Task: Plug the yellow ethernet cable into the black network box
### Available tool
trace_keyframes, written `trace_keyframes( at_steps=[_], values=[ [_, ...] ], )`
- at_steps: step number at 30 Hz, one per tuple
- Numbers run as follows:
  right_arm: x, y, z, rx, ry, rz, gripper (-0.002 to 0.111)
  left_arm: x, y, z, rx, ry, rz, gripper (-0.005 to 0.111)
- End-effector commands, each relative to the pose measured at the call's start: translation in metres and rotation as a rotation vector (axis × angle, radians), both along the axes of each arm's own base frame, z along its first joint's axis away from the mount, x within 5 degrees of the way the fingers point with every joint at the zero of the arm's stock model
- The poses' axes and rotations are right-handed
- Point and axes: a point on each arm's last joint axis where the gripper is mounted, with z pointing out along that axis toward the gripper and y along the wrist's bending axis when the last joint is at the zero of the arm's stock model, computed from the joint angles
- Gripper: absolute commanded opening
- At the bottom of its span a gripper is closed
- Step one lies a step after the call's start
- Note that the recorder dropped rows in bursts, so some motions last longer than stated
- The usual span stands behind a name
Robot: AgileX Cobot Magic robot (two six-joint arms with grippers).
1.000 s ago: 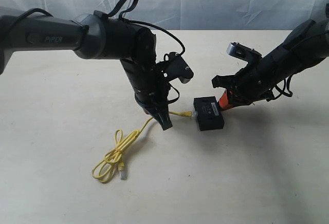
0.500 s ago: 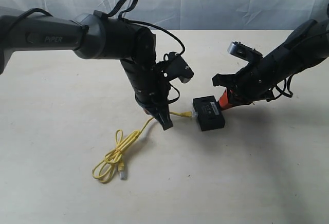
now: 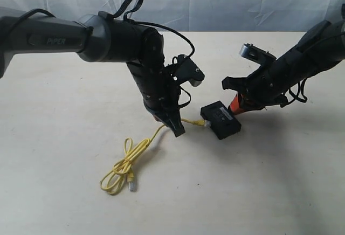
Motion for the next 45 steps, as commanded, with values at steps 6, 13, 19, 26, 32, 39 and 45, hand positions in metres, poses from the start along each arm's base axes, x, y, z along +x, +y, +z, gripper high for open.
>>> trace_keyframes(
  at_steps=[6, 13, 19, 26, 32, 39, 45],
  values=[
    [0.0009, -0.0045, 0.0, -0.03, -0.004, 0.002, -0.001, 0.0015, 0.0006, -0.0025, 0.019, -0.01, 0.014, 0.0],
    [0.0011, -0.0054, -0.0005, -0.042, -0.009, 0.006, -0.001, 0.0016, 0.0006, -0.0025, 0.02, -0.012, 0.003, 0.0],
    [0.0016, -0.0048, -0.0006, -0.045, -0.02, 0.012, -0.001, 0.0004, -0.0011, -0.0022, 0.005, -0.012, -0.043, 0.0],
    [0.0021, -0.0048, -0.0005, -0.045, -0.028, 0.015, -0.001, -0.0035, 0.0013, -0.0032, 0.037, 0.018, -0.105, 0.0],
    [0.0017, -0.0036, -0.0003, -0.042, -0.034, 0.03, -0.001, -0.0037, 0.0014, -0.0032, 0.039, 0.018, -0.113, 0.0],
    [0.0016, -0.0029, -0.0003, -0.041, -0.034, 0.032, -0.001, -0.001, -0.0017, -0.0022, 0.002, -0.006, -0.081, 0.0],
    [0.0016, -0.0028, -0.0002, -0.04, -0.034, 0.03, -0.001, -0.0003, -0.0025, -0.0019, -0.007, -0.013, -0.075, 0.0]
  ],
)
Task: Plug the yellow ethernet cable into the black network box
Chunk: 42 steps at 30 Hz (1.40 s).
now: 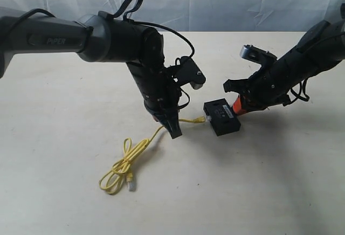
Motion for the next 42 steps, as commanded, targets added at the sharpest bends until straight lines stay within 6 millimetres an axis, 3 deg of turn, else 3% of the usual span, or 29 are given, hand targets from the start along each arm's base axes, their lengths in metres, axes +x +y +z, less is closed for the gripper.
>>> trace_keyframes(
  at_steps=[1, 9, 42],
  values=[
    [0.001, 0.0, 0.002, 0.003, -0.011, 0.001, -0.001, 0.0, -0.002, -0.002, -0.011, 0.006, 0.02, 0.0],
    [0.001, 0.0, 0.002, 0.004, -0.008, 0.003, -0.001, 0.0, -0.002, -0.017, 0.011, 0.039, 0.035, 0.0],
    [0.0, 0.0, 0.002, 0.004, -0.005, 0.009, -0.001, 0.001, -0.003, -0.004, -0.021, 0.015, 0.047, 0.0]
  ],
)
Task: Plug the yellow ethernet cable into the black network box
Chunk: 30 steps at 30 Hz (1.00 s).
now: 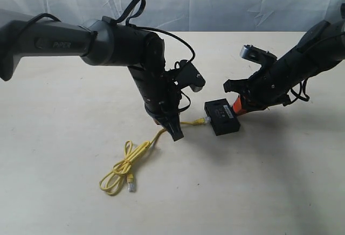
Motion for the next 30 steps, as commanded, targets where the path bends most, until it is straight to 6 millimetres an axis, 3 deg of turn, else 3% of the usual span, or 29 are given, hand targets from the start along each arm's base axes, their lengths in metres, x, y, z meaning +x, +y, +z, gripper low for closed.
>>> trace_keyframes(
  at_steps=[1, 30],
  values=[
    [0.0004, 0.0003, 0.0016, 0.004, -0.005, 0.009, -0.001, -0.0002, -0.0018, 0.0073, -0.023, -0.008, 0.013, 0.0],
    [0.0005, 0.0003, 0.0015, 0.003, -0.006, 0.008, -0.001, -0.001, -0.0029, 0.0087, -0.036, -0.008, -0.01, 0.0]
  ],
)
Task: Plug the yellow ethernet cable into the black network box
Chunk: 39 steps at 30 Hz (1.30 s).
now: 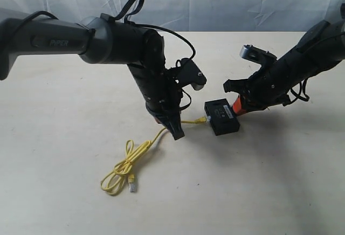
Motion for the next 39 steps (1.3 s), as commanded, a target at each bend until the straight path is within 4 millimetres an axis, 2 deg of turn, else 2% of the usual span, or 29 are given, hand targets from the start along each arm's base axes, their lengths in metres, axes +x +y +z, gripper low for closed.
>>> trace_keyframes(
  at_steps=[1, 10, 20, 24, 29, 34, 39],
  values=[
    [0.001, 0.0, 0.002, 0.003, -0.006, 0.008, -0.001, 0.0, -0.002, 0.003, -0.019, -0.004, 0.006, 0.0],
    [0.0, 0.001, 0.002, 0.005, 0.0, 0.016, -0.001, 0.003, -0.004, 0.003, -0.037, -0.033, 0.006, 0.0],
    [-0.003, 0.013, 0.002, 0.006, 0.0, 0.046, -0.001, 0.003, -0.004, 0.004, -0.043, -0.038, 0.008, 0.0],
    [-0.001, 0.006, 0.002, -0.001, -0.008, 0.021, -0.001, 0.003, -0.004, 0.004, -0.043, -0.038, 0.008, 0.0],
    [0.004, -0.01, 0.013, -0.058, -0.048, -0.032, -0.001, 0.003, -0.004, 0.004, -0.041, -0.037, 0.006, 0.0],
    [0.005, -0.013, 0.016, -0.081, -0.07, -0.033, -0.001, 0.003, -0.004, 0.004, -0.041, -0.037, 0.006, 0.0],
    [0.0, 0.007, 0.009, -0.07, -0.054, 0.019, -0.001, 0.003, -0.004, 0.004, -0.042, -0.036, 0.007, 0.0]
  ],
)
